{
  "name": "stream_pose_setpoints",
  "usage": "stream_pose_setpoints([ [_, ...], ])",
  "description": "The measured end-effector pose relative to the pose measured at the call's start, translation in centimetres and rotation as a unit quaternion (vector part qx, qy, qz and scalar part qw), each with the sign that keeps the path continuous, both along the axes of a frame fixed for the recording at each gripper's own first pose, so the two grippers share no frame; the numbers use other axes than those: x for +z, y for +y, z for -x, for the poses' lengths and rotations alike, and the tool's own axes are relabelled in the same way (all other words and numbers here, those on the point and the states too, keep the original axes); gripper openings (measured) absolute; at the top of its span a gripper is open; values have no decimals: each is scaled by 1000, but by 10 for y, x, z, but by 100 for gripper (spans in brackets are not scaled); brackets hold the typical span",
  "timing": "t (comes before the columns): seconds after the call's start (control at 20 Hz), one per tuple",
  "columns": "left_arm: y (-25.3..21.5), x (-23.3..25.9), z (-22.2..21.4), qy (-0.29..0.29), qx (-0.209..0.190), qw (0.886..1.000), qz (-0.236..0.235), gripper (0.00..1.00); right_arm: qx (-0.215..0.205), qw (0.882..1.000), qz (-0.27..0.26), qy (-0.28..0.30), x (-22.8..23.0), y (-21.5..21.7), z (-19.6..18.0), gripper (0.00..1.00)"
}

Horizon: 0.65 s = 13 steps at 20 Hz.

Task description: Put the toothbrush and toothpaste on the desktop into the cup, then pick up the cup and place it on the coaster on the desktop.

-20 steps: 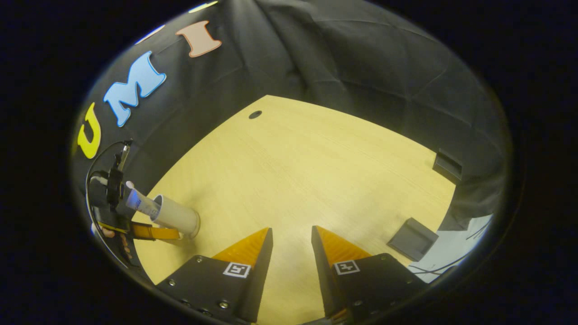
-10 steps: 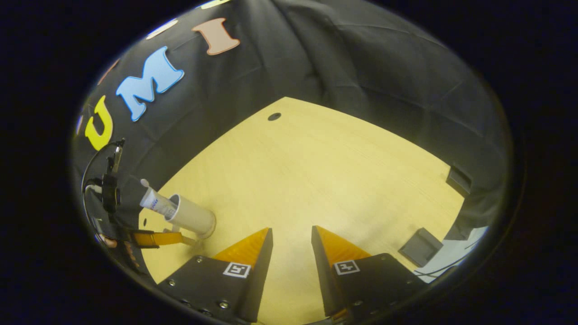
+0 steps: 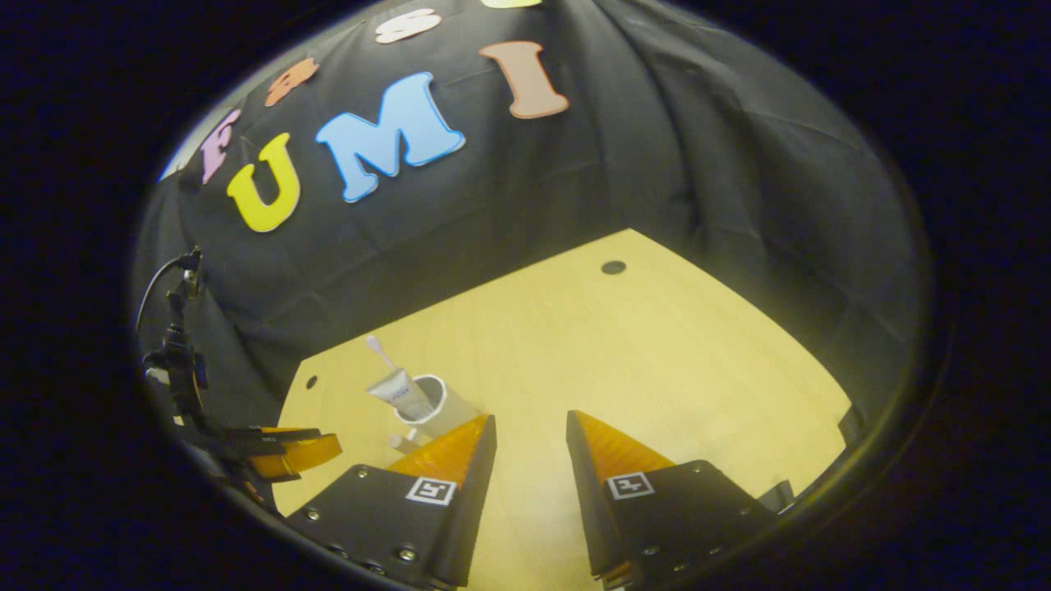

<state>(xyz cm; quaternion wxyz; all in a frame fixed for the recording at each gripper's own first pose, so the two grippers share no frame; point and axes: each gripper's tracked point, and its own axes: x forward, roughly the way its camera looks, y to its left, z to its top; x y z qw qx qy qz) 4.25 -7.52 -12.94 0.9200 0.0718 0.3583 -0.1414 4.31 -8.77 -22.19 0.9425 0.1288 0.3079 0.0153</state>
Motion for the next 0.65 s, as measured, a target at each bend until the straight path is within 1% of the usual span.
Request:
stream_pose_setpoints([
  [0.05, 13, 26, 0, -32, 14, 999, 5, 48, 13, 1000, 7, -19, 17, 10, -7, 48],
  [0.1, 26, 52, -1, -64, 30, 997, 11, 48, 26, 999, 14, -40, 35, 18, -16, 48],
  [0.15, 38, 75, -3, -99, 45, 994, 20, 48, 37, 997, 20, -61, 52, 25, -22, 52],
  [0.2, 52, 99, -1, -130, 61, 989, 28, 52, 47, 995, 25, -80, 69, 33, -28, 52],
  [0.25, 63, 122, 1, -160, 76, 984, 31, 48, 56, 993, 27, -98, 85, 41, -33, 52],
  [0.3, 75, 143, 5, -192, 90, 977, 36, 52, 62, 991, 27, -116, 103, 48, -38, 52],
  [0.35, 87, 168, 5, -224, 101, 969, 37, 43, 66, 988, 25, -134, 117, 54, -41, 52],
  [0.4, 96, 190, 10, -255, 111, 960, 35, 47, 68, 986, 27, -153, 135, 60, -43, 52],
  [0.45, 106, 211, 14, -283, 120, 951, 29, 47, 69, 982, 31, -171, 151, 66, -46, 52],
  [0.5, 112, 227, 17, -307, 125, 943, 26, 51, 71, 978, 36, -190, 168, 71, -48, 52],
  [0.6, 117, 253, 24, -356, 131, 925, 24, 47, 71, 971, 45, -222, 193, 78, -49, 52],
  [0.65, 120, 265, 30, -372, 135, 918, 22, 47, 67, 969, 45, -235, 203, 81, -49, 46],
])
